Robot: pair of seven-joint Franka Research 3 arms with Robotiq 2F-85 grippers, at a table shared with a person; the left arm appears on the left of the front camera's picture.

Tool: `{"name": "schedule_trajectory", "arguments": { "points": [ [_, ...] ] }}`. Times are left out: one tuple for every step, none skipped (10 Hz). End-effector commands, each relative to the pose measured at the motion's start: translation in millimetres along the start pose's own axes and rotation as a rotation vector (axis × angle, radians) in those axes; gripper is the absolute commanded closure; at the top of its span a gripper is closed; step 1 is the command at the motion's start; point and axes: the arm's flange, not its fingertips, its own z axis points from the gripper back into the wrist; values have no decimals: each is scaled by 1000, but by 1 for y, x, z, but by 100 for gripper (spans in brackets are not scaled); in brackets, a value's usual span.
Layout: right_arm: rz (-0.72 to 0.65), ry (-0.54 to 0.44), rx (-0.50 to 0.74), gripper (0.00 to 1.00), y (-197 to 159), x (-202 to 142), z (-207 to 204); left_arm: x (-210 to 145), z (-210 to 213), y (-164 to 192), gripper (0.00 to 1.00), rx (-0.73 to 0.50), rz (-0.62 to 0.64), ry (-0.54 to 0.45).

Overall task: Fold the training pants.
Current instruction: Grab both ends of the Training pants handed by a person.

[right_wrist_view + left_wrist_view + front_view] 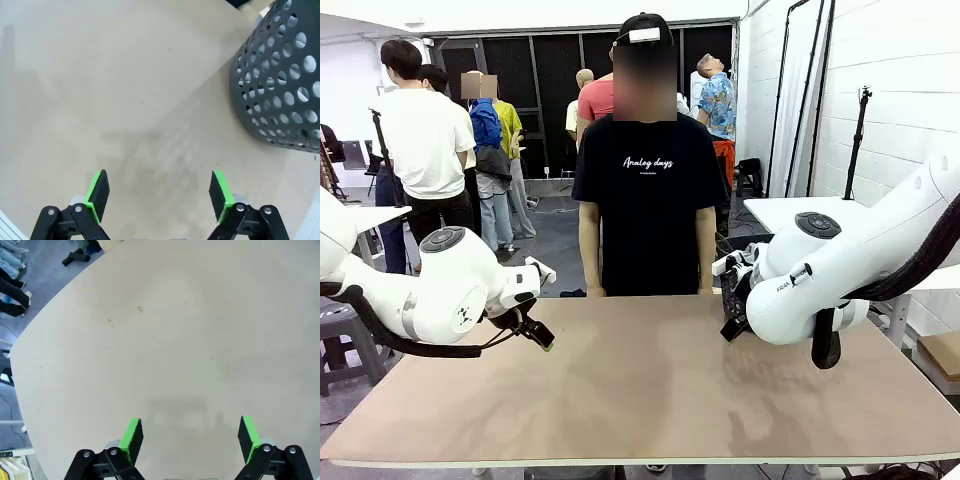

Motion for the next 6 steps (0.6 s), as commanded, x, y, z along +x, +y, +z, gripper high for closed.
{"name": "schedule_trajectory", "arguments": {
  "points": [
    [0,0,0,0,0,0,0,0,0,0,0,0,0,0],
    [0,0,0,0,0,0,0,0,0,0,0,0,0,0],
    [0,0,0,0,0,0,0,0,0,0,0,0,0,0],
    [0,0,0,0,0,0,0,0,0,0,0,0,0,0],
    [0,0,0,0,0,0,0,0,0,0,0,0,0,0],
    [0,0,0,0,0,0,0,0,0,0,0,0,0,0]
  ]
}}
